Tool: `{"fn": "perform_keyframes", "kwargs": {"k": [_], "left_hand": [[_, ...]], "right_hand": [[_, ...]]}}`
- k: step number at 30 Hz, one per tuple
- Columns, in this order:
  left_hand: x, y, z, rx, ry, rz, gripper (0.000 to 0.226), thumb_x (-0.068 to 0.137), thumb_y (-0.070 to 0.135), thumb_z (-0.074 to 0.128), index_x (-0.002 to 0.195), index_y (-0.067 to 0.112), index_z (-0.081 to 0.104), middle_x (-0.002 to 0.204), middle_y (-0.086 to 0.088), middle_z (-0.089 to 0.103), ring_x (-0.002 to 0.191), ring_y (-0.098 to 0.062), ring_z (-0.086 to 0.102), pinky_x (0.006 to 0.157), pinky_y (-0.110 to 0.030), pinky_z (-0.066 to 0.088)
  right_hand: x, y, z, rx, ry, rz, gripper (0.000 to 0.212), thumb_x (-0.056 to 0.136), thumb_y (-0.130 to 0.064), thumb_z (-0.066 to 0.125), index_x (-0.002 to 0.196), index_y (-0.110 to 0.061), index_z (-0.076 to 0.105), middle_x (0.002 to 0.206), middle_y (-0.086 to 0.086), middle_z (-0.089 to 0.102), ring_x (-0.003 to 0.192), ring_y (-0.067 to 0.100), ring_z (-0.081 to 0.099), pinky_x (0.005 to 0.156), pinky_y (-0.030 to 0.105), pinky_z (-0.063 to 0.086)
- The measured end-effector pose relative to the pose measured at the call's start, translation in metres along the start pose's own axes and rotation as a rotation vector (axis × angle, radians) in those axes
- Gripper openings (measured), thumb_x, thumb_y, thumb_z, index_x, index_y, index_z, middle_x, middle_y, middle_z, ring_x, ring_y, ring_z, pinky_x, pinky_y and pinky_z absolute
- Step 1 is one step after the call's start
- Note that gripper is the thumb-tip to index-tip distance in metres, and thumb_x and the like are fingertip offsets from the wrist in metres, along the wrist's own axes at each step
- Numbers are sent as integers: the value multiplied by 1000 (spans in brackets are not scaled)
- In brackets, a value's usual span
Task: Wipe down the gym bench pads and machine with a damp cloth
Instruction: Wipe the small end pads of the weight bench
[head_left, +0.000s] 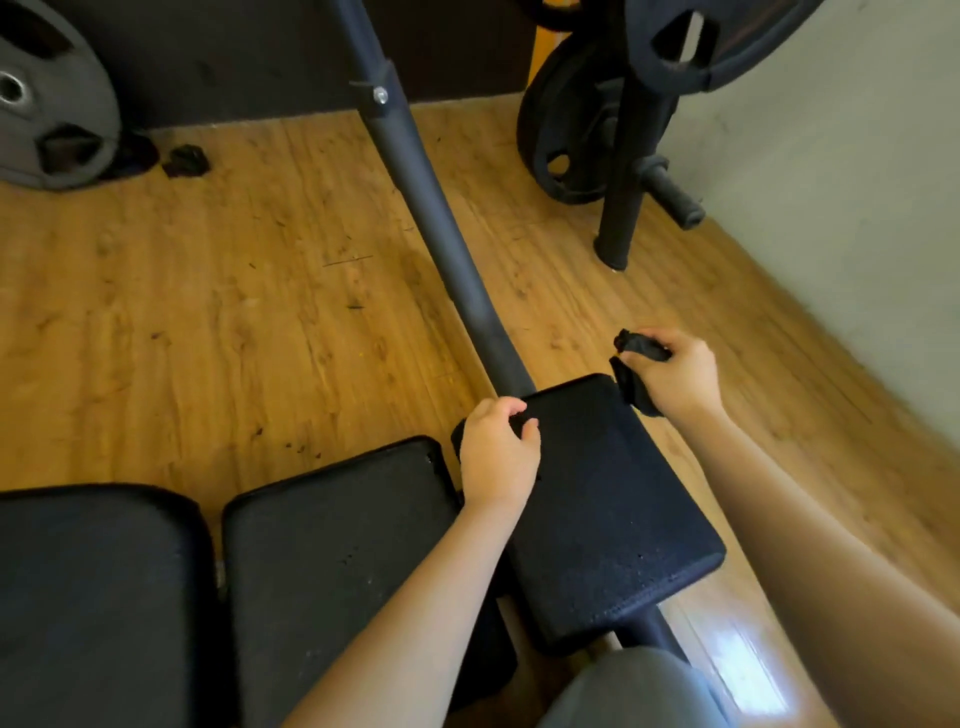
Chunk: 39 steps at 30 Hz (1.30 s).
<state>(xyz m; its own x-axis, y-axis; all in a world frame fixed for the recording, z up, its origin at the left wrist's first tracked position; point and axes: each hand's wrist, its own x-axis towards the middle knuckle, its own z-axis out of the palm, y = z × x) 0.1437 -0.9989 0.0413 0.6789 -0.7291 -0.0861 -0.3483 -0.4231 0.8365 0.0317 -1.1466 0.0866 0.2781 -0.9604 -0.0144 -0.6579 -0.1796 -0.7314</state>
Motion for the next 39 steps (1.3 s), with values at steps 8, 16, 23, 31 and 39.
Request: {"fn": "perform_keyframes", "kwargs": {"k": [8,16,23,31,39], "left_hand": [[-51,-1,-29,157,-65,3,38,89,27,64,125,15,58,131,-1,53,123,-17,48,96,-28,40],[-105,16,-53,240,-201,5,47,89,32,64,132,16,51,136,-2,48,126,-19,45,97,-33,44],[-123,49,-58,488,-306,85,56,89,38,63,138,18,45,141,1,43,123,-18,48,94,-33,47],[-113,15,-58,604,-282,271,61,93,43,53,146,20,35,153,5,29,139,-13,27,115,-27,23],[-81,12,-19,986,-618,116,95,89,47,58,151,4,1,159,-14,-3,146,-30,-1,119,-39,9]], "right_hand": [[-84,20,-18,71,14,36,18,84,-11,67,102,-12,70,90,-4,61,88,11,54,73,21,36],[-120,18,-70,239,24,189,15,81,-13,71,96,-15,67,92,2,63,93,18,57,76,26,40],[-109,32,-102,7,-55,110,14,85,-18,65,99,-18,66,90,2,62,90,21,59,73,27,41],[-19,1,-33,-472,-237,-84,17,89,-13,51,95,-16,67,85,4,66,68,20,64,57,33,54],[16,36,14,-534,-261,-87,18,90,-19,53,96,-15,69,96,4,66,88,24,61,75,34,53]]}}
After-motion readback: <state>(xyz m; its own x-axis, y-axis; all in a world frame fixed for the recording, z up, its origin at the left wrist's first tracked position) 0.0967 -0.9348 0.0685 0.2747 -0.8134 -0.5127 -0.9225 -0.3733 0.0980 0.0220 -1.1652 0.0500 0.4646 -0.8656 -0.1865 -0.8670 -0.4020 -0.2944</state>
